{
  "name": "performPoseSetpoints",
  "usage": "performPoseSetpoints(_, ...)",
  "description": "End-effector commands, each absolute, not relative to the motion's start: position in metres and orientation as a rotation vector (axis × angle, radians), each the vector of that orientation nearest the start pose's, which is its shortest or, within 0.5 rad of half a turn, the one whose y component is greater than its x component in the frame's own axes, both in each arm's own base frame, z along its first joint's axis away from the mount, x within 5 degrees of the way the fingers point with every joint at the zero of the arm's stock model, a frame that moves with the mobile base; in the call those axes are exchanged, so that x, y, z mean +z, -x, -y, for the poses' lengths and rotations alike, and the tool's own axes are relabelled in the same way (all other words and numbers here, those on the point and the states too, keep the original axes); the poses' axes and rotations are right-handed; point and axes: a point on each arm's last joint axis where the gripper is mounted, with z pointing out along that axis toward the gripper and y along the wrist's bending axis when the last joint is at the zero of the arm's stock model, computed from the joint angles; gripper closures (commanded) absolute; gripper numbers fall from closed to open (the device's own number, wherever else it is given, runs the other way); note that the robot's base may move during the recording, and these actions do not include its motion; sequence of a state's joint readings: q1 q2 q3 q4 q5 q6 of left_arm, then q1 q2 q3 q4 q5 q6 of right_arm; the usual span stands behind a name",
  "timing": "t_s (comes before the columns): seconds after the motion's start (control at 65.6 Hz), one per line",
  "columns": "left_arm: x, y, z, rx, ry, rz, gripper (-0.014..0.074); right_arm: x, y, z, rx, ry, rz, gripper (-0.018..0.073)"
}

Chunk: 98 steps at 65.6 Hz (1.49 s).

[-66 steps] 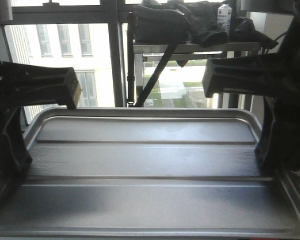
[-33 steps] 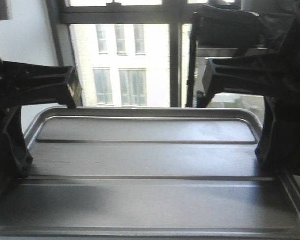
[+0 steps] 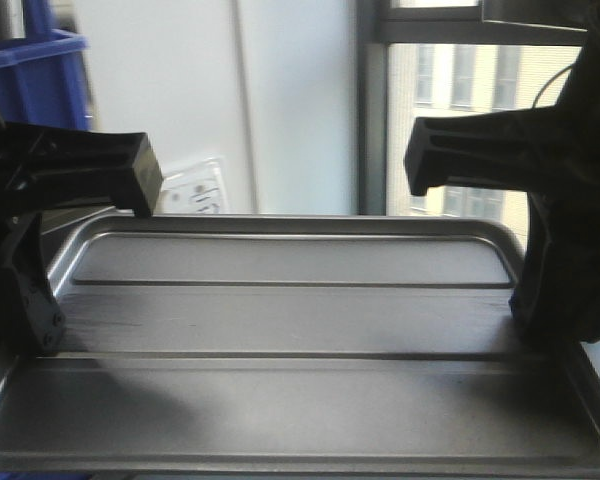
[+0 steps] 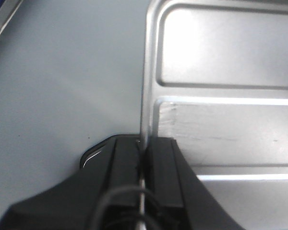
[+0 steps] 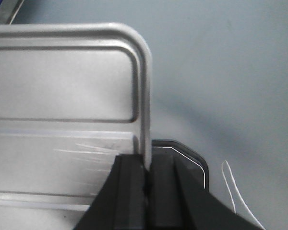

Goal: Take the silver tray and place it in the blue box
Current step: 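Hold the tray with both grippers while the base turns and drives, then carry the tray with both grippers up to the empty blue crate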

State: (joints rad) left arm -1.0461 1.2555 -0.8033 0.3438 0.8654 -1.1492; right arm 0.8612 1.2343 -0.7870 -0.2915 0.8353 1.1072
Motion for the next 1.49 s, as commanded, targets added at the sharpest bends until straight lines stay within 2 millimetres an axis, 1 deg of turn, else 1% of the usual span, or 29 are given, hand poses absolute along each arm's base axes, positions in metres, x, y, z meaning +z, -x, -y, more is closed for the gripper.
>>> performPoseSetpoints(0.0,0.263,-0.1326,0.1786,-0.225,-0.102,-2.674,0.0604,0.2628,-0.1608,-0.1513,0.227,-0.09,-2.66,0.0503)
performPoseSetpoints(1.478,0.263,-0.1326,0.1786,-0.225,-0.102,-2.674,0.0604,0.2628,-0.1608,-0.1513,0.227,-0.09,-2.66,0.0503)
